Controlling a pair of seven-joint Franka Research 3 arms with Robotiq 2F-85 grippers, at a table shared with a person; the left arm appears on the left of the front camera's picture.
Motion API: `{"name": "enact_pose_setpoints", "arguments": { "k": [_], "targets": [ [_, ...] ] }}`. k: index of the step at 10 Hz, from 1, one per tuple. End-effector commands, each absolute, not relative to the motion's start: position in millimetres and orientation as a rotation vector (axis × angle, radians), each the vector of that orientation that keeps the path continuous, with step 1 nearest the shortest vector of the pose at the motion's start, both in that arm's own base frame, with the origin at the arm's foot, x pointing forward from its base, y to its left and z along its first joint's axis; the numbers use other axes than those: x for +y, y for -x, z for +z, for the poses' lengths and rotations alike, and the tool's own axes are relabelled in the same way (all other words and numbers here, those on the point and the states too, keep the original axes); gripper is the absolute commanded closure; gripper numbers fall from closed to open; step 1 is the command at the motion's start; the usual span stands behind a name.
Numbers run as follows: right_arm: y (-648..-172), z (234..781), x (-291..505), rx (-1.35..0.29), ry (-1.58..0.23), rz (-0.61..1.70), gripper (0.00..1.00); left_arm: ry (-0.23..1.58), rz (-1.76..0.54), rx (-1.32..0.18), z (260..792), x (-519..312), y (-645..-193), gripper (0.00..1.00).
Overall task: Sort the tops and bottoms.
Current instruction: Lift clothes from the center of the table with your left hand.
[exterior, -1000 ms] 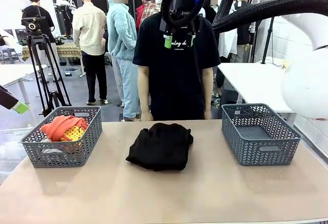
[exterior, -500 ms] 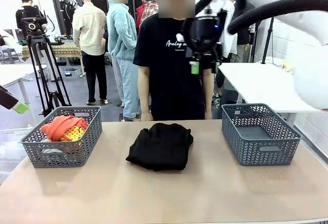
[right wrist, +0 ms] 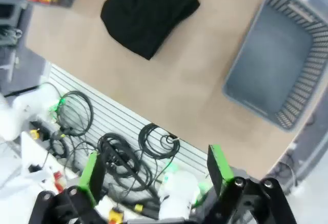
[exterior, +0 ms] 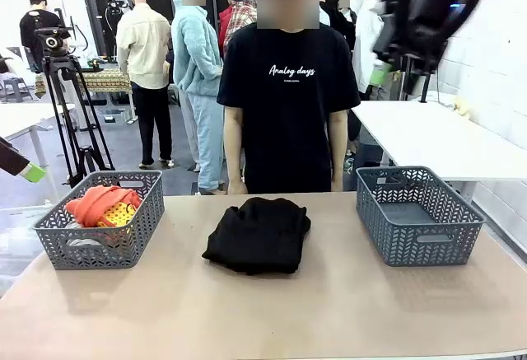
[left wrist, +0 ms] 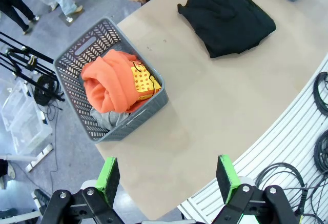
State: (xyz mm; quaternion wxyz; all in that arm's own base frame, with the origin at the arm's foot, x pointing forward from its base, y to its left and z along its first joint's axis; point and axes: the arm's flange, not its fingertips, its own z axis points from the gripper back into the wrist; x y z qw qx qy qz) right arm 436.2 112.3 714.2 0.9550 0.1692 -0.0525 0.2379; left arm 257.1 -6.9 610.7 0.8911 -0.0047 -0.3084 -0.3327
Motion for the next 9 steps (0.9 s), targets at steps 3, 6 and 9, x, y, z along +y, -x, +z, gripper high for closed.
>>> {"name": "enact_pose_setpoints", "arguments": {
  "k": [3, 6, 9],
  "targets": [
    [-413.8, 616.7, 106.7, -0.097, -0.347, 0.698, 0.00, 0.009, -0.690, -0.639, 610.2, -6.8, -257.4, 0.02],
    [-402.2, 610.2, 103.7, -0.080, -0.359, 0.675, 0.00, 0.009, -0.690, -0.639, 610.2, -6.8, -257.4, 0.02],
    [-419.4, 596.4, 110.9, -0.075, -0.376, 0.677, 0.00, 0.009, -0.690, -0.639, 610.2, -6.8, -257.4, 0.02]
  ]
}}
